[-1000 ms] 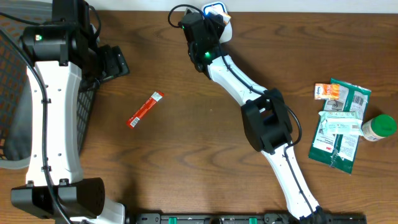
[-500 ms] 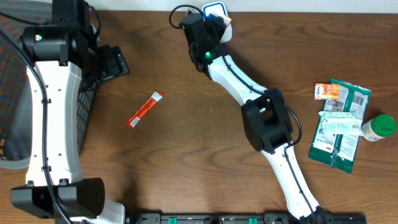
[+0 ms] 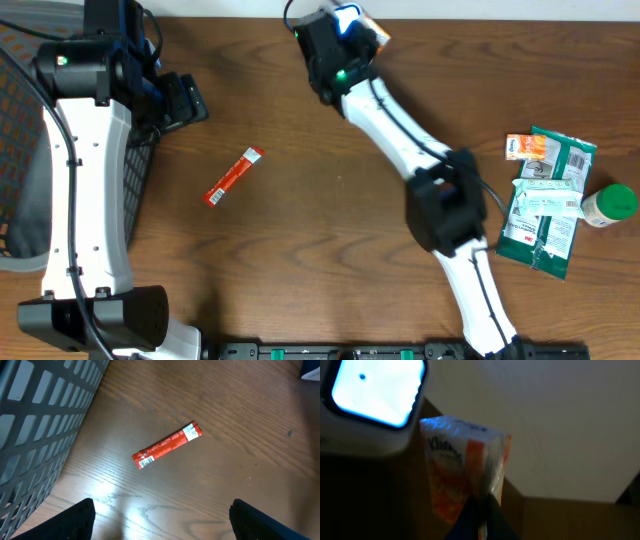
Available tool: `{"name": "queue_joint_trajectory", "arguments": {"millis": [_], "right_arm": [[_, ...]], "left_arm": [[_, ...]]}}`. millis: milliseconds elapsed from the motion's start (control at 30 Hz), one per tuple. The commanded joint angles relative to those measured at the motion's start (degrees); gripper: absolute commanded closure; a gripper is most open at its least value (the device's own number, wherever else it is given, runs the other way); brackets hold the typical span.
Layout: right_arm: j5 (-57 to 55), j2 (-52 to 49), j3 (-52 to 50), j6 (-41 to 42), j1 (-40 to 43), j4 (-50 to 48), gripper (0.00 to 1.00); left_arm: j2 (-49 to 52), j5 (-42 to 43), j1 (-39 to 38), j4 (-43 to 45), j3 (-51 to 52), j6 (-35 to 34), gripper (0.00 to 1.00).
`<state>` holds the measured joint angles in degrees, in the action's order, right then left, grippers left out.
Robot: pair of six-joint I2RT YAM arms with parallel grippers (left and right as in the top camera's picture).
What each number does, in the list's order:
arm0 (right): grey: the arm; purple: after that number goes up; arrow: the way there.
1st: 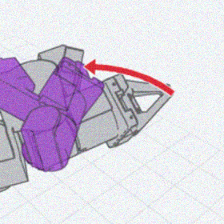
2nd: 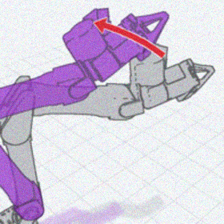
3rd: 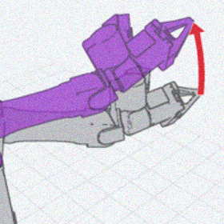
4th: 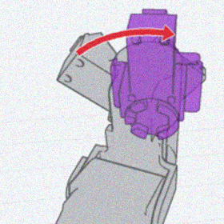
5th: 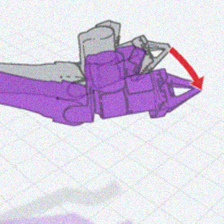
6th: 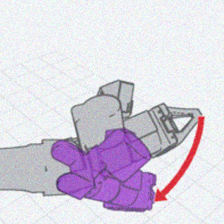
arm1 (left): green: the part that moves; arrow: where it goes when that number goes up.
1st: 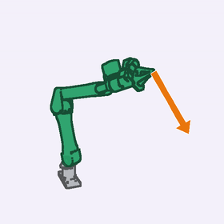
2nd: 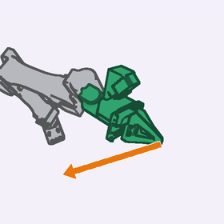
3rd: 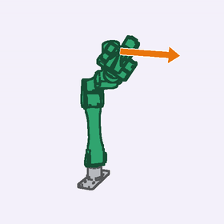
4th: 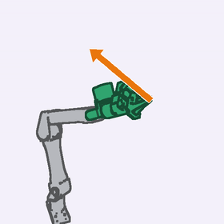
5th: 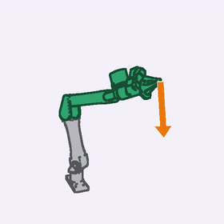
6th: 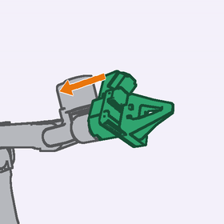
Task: Scan the item barcode
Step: 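Hold the tissue pack under the white scanner with the right gripper, then carry the pack right, drop it by the green packets, return gripper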
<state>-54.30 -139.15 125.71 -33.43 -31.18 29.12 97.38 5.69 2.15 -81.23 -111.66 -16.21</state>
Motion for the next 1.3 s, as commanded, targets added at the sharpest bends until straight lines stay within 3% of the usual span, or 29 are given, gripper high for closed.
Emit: {"name": "queue_joint_trajectory", "arguments": {"millis": [0,267,567,900,1267], "right_arm": [[3.4,12.2,0.9,19.2,0.1,11.4,0.99],[23.2,29.0,0.9,44.4,1.4,46.2,0.99],[25.5,36.7,0.9,53.1,8.3,67.4,0.99],[25.7,37.4,-4.9,55.7,16.6,66.1,0.98],[26.6,37.4,-28.1,61.7,30.1,51.1,0.99]], "left_arm": [[-0.4,-0.1,0.0,-0.3,0.2,0.7,0.14],[-0.4,-0.1,0.0,-0.3,0.2,0.7,0.14],[-0.4,-0.1,0.0,-0.3,0.2,0.7,0.14],[-0.4,-0.1,0.0,-0.3,0.2,0.7,0.14],[-0.4,-0.1,0.0,-0.3,0.2,0.7,0.14]]}}
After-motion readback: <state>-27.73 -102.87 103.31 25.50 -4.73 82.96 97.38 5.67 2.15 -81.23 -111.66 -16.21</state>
